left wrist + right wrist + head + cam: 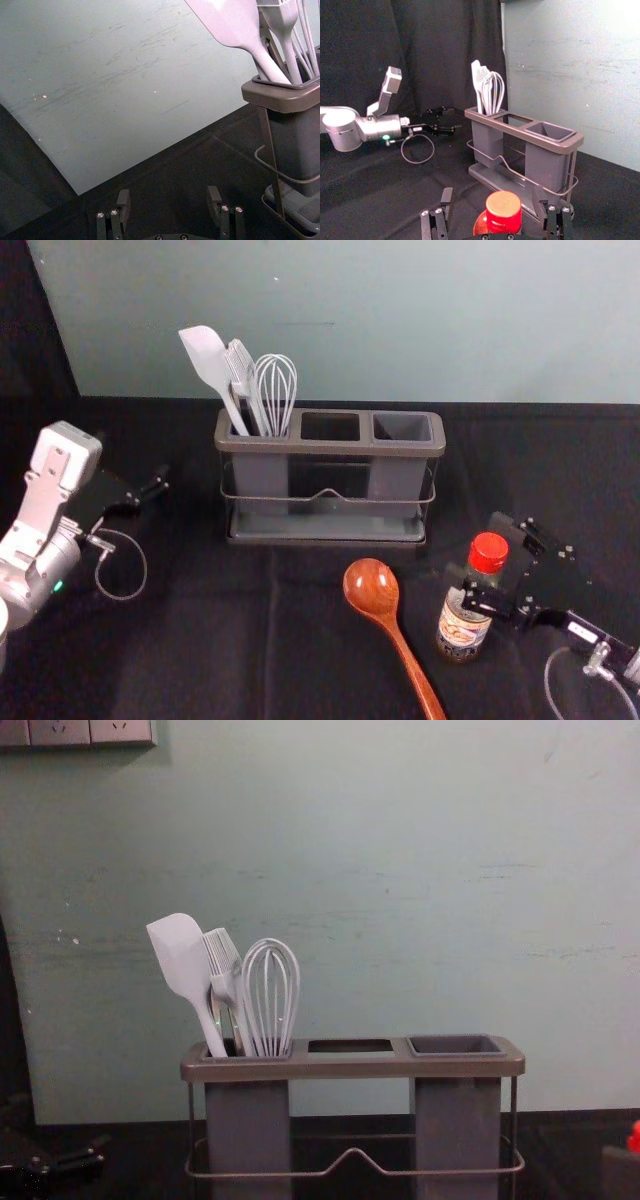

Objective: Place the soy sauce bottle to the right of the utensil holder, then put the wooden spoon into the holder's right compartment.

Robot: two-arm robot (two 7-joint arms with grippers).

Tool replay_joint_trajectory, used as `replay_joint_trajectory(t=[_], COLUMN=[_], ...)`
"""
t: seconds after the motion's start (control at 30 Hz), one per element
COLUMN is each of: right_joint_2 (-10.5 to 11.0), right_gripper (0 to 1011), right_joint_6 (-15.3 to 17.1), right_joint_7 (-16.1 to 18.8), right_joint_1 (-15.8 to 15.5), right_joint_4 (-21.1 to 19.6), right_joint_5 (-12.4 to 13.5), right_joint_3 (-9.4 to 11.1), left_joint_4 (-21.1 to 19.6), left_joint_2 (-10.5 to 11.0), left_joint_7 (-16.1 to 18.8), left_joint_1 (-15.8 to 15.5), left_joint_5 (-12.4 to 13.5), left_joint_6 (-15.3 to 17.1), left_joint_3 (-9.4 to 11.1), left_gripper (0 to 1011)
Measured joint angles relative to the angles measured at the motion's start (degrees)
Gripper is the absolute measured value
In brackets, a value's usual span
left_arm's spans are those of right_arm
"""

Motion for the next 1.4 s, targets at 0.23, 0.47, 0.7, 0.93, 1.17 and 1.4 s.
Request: replay_joint_trajectory(t=[0.23,0.47,0.7,0.93,1.17,1.4], right_joint_2=[-1.5,-3.0,-4.4,-5.3,-5.9,-6.0], right_gripper=[1002,1003,1003,1002,1002,1003], right_joint_6=[0.6,0.3,-0.2,-0.3,0.1,0.8], right_joint_7=[0.1,0.1,0.0,0.0,0.2,1.0], right_joint_1=[0.4,0.3,0.2,-0.3,-0.5,-0.2], right_joint_4=[1.1,1.7,2.1,2.0,1.8,1.8], right_joint_5=[-1.3,-2.6,-3.8,-4.6,-5.1,-5.5], right_joint_3=[0.0,0.5,1.1,2.0,2.6,2.6], left_joint_4=[0.0,0.0,0.0,0.0,0.0,0.0], left_joint_2=[0.0,0.0,0.0,0.0,0.0,0.0], left_joint_7=[0.0,0.0,0.0,0.0,0.0,0.0], left_joint_1=[0.0,0.0,0.0,0.0,0.0,0.0], left_joint_5=[0.0,0.0,0.0,0.0,0.0,0.0], left_joint_6=[0.0,0.0,0.0,0.0,0.0,0.0], left_joint_3=[0.0,0.0,0.0,0.0,0.0,0.0], left_gripper=[1005,1005,1005,1005,1005,1005])
